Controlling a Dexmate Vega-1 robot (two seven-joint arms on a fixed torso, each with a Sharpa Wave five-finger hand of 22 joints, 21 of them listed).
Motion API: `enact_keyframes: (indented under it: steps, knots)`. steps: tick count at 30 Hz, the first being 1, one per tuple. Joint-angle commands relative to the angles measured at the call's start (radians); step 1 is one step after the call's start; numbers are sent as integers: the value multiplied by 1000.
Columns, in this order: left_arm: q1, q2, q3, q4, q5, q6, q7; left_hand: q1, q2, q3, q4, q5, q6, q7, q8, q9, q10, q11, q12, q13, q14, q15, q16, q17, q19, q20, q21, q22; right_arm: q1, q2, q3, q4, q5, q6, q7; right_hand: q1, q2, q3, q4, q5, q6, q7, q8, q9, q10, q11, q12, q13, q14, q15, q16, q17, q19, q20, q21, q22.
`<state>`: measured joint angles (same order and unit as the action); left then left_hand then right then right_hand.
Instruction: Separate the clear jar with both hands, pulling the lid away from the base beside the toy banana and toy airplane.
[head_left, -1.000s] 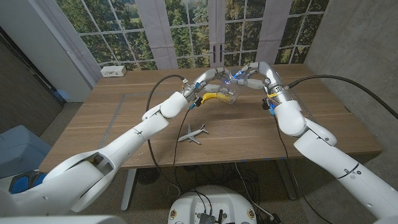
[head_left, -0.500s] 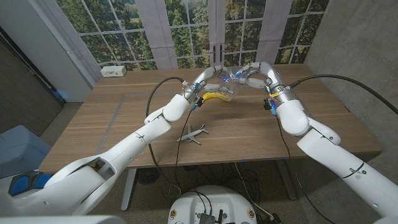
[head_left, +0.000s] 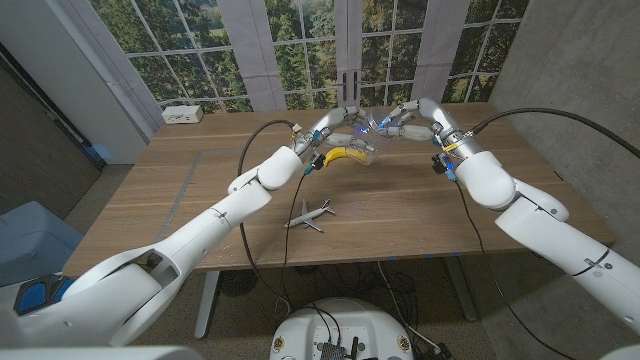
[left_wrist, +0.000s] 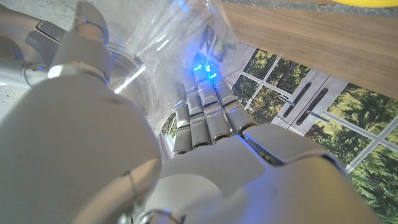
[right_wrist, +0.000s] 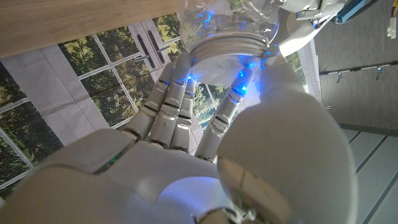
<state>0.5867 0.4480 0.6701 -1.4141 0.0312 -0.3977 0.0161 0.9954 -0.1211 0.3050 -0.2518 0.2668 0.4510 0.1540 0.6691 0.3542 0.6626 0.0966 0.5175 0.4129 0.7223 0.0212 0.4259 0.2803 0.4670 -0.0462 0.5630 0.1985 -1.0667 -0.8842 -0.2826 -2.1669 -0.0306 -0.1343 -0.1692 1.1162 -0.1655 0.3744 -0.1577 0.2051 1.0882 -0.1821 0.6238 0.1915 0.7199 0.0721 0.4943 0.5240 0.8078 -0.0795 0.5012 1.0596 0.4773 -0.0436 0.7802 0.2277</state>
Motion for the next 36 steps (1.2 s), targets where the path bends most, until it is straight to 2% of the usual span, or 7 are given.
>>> enact_keyframes:
  steps: [1, 7, 8, 13, 18, 25, 36]
  knots:
    - [-9, 16, 1, -26, -92, 45, -101, 204, 209, 66, 74, 8, 387, -204, 42, 3, 446, -300, -3, 97, 90, -264, 10, 7, 3, -16, 10, 4, 19, -109, 68, -61, 167, -4, 181, 339, 237, 61, -28, -8, 65, 28, 16, 13, 310, -262, -21, 72, -7, -159, -29, 15, -42, -74, 41, -7]
    - [3, 27, -2, -56, -85, 62, -90, 206, 209, 65, 74, 9, 388, -204, 43, 6, 447, -300, -5, 102, 90, -264, 12, 12, 1, -15, 12, 4, 29, -134, 71, -79, 220, -59, 209, 352, 238, 66, -31, -3, 59, 31, 17, 18, 307, -262, -25, 72, -13, -157, -35, 14, -55, -74, 42, -7]
    - [4, 28, -3, -60, -84, 64, -88, 206, 209, 65, 74, 9, 387, -203, 42, 6, 447, -300, -6, 103, 90, -264, 12, 13, 0, -14, 13, 4, 26, -134, 75, -80, 231, -68, 207, 360, 253, 37, -14, 74, -134, 12, -51, 38, 120, -264, -133, 52, -64, -152, -51, 10, -110, -53, 82, -4]
    - [7, 34, -1, -74, -76, 69, -85, 207, 209, 64, 74, 9, 386, -202, 42, 8, 449, -300, -7, 107, 89, -264, 13, 16, -1, -15, 15, 4, -4, -151, 123, -82, 318, -95, 215, 241, 239, 21, 19, 199, -474, -17, -148, 84, -122, -220, -232, 118, -207, -125, -161, -42, -144, 5, 132, -39]
    - [9, 38, 3, -86, -49, 72, -72, 209, 209, 63, 75, 10, 385, -204, 42, 10, 448, -300, -9, 110, 89, -264, 13, 19, -2, -13, 17, 4, -26, -170, 167, -78, 428, -132, 247, -33, 190, -19, 77, 239, -762, 141, -292, 78, -356, -111, -305, 124, -365, 2, -255, -102, -247, 128, 113, -44]
    - [14, 47, 13, -105, 36, 73, -21, 210, 209, 62, 75, 10, 386, -205, 42, 12, 448, -300, -11, 115, 88, -264, 14, 24, -4, -13, 20, 4, -68, -187, 192, -142, 455, -210, 156, -381, 159, -164, 189, 120, -859, 221, -369, 69, -396, -16, -286, 106, -412, 98, -251, -126, -303, 215, 76, -41]
    - [19, 53, 24, -124, 157, 75, 54, 213, 210, 60, 75, 11, 389, -208, 41, 13, 450, -300, -15, 123, 85, -264, 15, 31, -7, -13, 25, 4, 21, -224, 77, -346, 343, -592, -53, -529, 135, -234, 223, -5, -922, 167, -407, 61, -429, 56, -295, 93, -412, 155, -251, -156, -197, 227, 99, -36]
